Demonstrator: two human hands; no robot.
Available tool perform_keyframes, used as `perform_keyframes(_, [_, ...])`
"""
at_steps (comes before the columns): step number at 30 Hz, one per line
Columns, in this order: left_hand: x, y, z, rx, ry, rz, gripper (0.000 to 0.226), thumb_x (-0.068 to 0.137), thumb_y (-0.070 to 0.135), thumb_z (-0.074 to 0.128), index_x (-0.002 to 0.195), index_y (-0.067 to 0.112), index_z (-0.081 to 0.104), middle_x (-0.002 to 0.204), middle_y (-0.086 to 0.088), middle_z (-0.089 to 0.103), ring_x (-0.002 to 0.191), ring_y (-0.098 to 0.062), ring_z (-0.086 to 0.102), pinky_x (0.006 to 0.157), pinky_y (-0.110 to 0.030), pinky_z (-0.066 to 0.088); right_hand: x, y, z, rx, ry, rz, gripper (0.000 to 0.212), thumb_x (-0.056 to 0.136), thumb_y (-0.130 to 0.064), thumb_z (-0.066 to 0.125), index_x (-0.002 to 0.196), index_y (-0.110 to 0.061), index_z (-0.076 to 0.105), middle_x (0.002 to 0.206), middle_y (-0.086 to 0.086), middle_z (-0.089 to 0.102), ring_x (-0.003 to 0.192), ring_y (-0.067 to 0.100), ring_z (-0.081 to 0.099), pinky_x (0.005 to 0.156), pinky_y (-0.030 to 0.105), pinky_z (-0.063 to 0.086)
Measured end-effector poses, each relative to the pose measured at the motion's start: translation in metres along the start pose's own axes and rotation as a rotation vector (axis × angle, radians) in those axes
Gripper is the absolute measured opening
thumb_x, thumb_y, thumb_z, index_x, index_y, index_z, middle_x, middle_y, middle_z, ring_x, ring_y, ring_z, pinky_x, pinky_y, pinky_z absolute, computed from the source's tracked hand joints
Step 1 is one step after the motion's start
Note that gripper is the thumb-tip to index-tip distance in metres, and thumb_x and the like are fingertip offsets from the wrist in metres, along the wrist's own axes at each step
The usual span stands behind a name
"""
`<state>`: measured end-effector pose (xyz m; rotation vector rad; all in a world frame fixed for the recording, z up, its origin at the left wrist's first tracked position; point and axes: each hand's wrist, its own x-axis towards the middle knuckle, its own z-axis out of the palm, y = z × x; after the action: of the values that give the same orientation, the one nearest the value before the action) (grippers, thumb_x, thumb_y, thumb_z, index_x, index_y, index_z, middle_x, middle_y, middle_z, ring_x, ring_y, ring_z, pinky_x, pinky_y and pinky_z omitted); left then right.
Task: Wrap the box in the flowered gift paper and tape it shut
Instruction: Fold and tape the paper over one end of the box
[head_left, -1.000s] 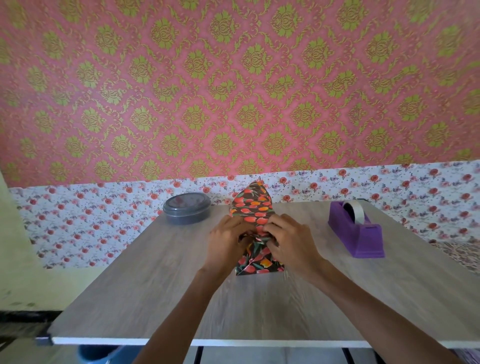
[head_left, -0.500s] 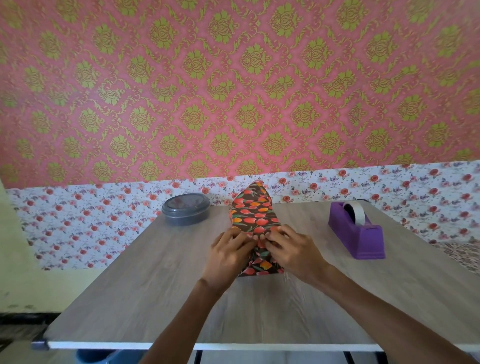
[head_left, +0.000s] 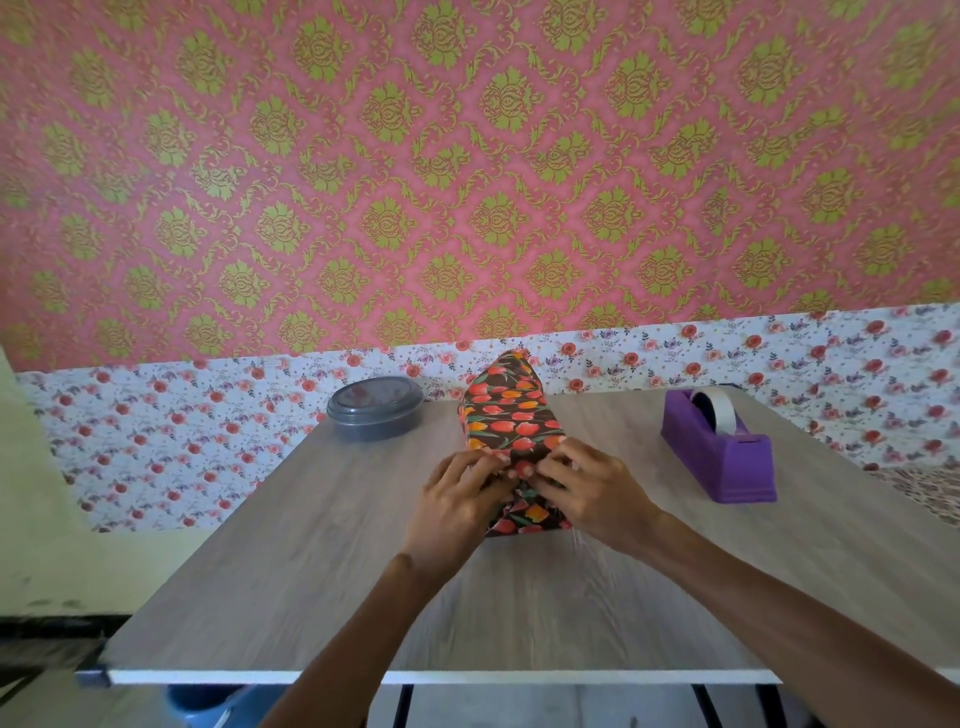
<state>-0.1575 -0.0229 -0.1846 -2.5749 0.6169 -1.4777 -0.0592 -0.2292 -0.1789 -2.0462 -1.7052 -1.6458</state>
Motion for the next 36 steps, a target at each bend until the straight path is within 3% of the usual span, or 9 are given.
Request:
perform_keyframes(2, [0.007,0.006,-0.004,-0.217,0.042,-0.243,0.018,0.081,0.024,0.076,0.098,0.023,0.07,0.116,0.005,0.059,0.109,-0.015,0.052,0.085,-0.034,0.053,0.002,0.001,-0.001,0.004,0.0,-0.014,0.013,0.092,-0.015,0.066,0.102,-0.012,0.074,0.102,0.0,0.066,0.096,0.022,0.054,0.08,0.032,0.057])
perform_keyframes(6, [0.022,-0.004,0.008,-0.583,-0.031,-0.723,0.048,0.083,0.037,0.076,0.127,0.027,0.061,0.137,0.013,0.046,0.127,-0.004,0.041,0.105,-0.026,0.039,0.003,0.001,-0.001,0.007,0.012,-0.042,0.018,0.092,-0.013,0.061,0.106,-0.008,0.072,0.105,0.002,0.067,0.095,0.023,0.054,0.082,0.034,0.056])
perform_keyframes(13, [0.024,-0.02,0.022,-0.671,-0.143,-0.776,0.062,0.067,0.037,0.087,0.125,0.032,0.065,0.138,0.014,0.051,0.128,-0.006,0.048,0.107,-0.041,0.045,-0.003,0.003,0.0,0.1,-0.089,0.085,0.027,0.091,-0.018,0.066,0.115,-0.008,0.07,0.113,0.003,0.064,0.109,0.024,0.054,0.091,0.035,0.054])
perform_keyframes(16, [0.027,-0.017,0.026,-0.62,-0.164,-0.794,0.066,0.065,0.043,0.086,0.126,0.034,0.064,0.139,0.011,0.051,0.128,-0.008,0.048,0.107,-0.041,0.045,-0.001,-0.006,-0.006,0.279,0.046,0.503,0.027,0.091,-0.032,0.064,0.106,-0.011,0.072,0.111,0.002,0.06,0.107,0.018,0.05,0.079,0.03,0.055])
perform_keyframes(21, [0.036,-0.01,0.022,-0.553,-0.211,-0.805,0.067,0.065,0.044,0.087,0.127,0.032,0.063,0.142,0.009,0.05,0.131,-0.01,0.044,0.11,-0.041,0.041,0.005,-0.007,-0.005,0.799,-0.114,1.27,0.094,0.065,-0.058,0.082,0.139,-0.018,0.04,0.129,-0.003,0.052,0.108,0.014,0.058,0.079,0.017,0.048])
perform_keyframes(24, [0.04,-0.005,0.021,-0.528,-0.229,-0.809,0.07,0.064,0.045,0.087,0.128,0.034,0.062,0.144,0.009,0.049,0.132,-0.011,0.044,0.11,-0.041,0.042,0.006,-0.004,-0.005,0.873,-0.202,1.262,0.087,0.061,-0.044,0.09,0.134,-0.017,0.052,0.122,-0.004,0.064,0.109,0.009,0.059,0.074,-0.001,0.039])
perform_keyframes(29, [0.057,0.018,0.029,-0.544,-0.228,-0.785,0.074,0.062,0.043,0.089,0.129,0.031,0.061,0.144,0.007,0.048,0.132,-0.012,0.044,0.112,-0.036,0.04,-0.008,0.008,-0.016,0.731,-0.143,1.279,0.088,0.056,-0.054,0.089,0.13,-0.019,0.057,0.117,-0.004,0.069,0.105,0.008,0.064,0.087,0.017,0.048])
perform_keyframes(31, [0.068,0.029,0.033,-0.55,-0.253,-0.767,0.076,0.062,0.045,0.089,0.13,0.03,0.059,0.144,0.007,0.047,0.132,-0.012,0.044,0.112,-0.029,0.036,-0.016,0.014,-0.024,0.668,-0.153,1.265,0.103,0.055,-0.061,0.084,0.14,-0.018,0.047,0.121,-0.002,0.068,0.111,0.017,0.064,0.091,0.027,0.05])
perform_keyframes(36, [0.089,0.055,0.045,-0.532,-0.304,-0.732,0.076,0.065,0.041,0.088,0.132,0.025,0.055,0.145,0.006,0.044,0.13,-0.015,0.046,0.106,-0.024,0.037,-0.034,0.029,-0.038,0.51,-0.265,1.254,0.126,0.061,-0.06,0.077,0.157,-0.016,0.008,0.121,0.011,0.068,0.11,0.023,0.065,0.082,0.021,0.046])
